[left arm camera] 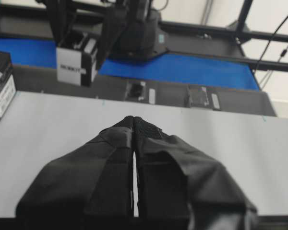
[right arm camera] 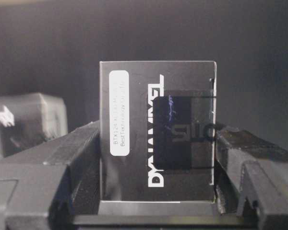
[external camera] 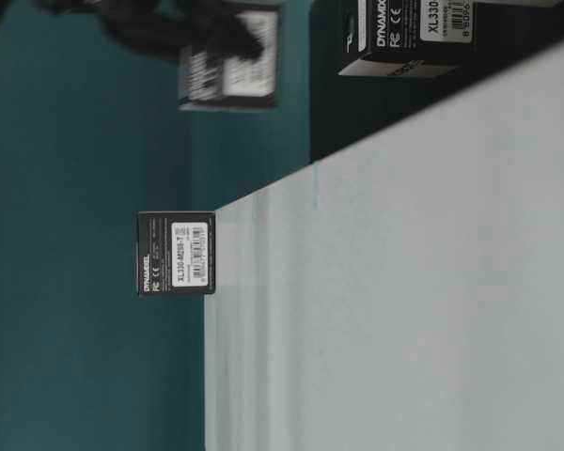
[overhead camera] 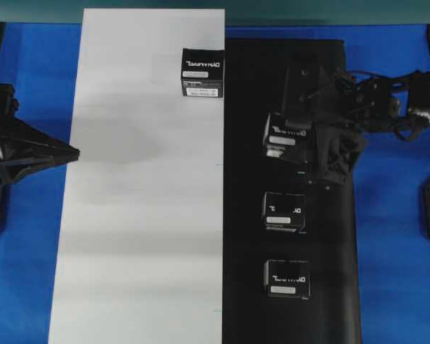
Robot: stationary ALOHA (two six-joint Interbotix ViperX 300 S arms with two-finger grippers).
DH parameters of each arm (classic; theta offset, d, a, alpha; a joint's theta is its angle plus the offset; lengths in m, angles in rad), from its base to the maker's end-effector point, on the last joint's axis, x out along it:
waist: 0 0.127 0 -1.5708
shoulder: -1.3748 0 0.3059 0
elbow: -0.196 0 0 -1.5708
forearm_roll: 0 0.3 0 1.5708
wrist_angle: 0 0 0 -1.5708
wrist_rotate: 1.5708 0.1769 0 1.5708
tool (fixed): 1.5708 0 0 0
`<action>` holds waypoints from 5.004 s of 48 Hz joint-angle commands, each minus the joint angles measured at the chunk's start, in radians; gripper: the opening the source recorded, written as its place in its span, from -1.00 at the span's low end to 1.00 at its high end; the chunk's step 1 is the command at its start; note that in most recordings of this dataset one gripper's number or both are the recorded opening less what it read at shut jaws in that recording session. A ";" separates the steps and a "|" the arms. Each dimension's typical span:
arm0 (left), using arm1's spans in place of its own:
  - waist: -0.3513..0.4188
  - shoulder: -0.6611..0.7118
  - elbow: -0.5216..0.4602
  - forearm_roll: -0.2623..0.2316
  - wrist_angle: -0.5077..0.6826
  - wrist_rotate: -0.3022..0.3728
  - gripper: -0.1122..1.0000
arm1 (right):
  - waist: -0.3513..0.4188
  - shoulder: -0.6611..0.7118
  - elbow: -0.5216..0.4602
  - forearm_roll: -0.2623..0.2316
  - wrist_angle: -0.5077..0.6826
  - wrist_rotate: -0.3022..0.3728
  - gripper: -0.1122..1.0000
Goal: Place the box from the black base onto the white base.
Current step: 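Lift the box and carry it left onto the white base, then lower the box onto the white base below the other box, then open the right gripper and withdraw it to the right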
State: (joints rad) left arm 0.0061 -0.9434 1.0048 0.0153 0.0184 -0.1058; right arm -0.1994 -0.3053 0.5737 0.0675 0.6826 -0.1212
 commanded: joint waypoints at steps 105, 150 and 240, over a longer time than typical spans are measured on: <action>0.000 -0.011 -0.032 0.003 -0.003 0.011 -0.82 | 0.094 0.391 -0.474 -0.006 0.144 -0.055 0.21; -0.008 -0.012 -0.031 0.003 0.005 0.006 -0.82 | 0.075 0.276 -0.413 -0.003 0.132 0.005 1.00; -0.023 0.000 -0.028 0.003 0.077 -0.006 -0.82 | 0.114 -0.356 0.137 0.015 -0.247 0.060 0.99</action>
State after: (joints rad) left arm -0.0138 -0.9557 1.0032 0.0153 0.0936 -0.1104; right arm -0.0951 -0.6565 0.7087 0.0782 0.4495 -0.0629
